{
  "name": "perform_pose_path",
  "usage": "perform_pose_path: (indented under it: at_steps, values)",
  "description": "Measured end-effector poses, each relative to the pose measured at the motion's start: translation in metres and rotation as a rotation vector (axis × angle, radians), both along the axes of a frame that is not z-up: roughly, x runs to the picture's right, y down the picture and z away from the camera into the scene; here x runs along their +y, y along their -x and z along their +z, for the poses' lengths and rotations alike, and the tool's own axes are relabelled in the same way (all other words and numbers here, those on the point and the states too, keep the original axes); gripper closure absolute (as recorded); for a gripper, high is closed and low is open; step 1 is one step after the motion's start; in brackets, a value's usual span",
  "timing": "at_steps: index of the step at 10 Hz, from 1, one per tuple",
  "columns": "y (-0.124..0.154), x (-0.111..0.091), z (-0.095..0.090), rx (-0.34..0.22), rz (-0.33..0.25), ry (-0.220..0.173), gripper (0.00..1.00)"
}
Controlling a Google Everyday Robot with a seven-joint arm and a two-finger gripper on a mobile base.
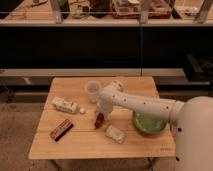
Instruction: Place the pepper in the ceramic bowl
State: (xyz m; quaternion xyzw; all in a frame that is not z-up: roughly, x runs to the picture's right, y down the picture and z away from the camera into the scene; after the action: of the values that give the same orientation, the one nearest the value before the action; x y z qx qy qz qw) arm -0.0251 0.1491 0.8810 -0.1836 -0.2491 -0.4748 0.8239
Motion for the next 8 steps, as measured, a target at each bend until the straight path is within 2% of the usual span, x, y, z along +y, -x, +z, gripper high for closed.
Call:
perform_pose_path:
  at_steps: [3,6,8]
  values:
    - [-0.001,0.002,0.000,0.000,-0.004,0.013,0.96]
    - [-0.002,-0.003,-0.005,-0.004,0.004,0.007,0.98]
    - [-0.003,-0.011,-0.023,-0.018,0.000,-0.020,0.98]
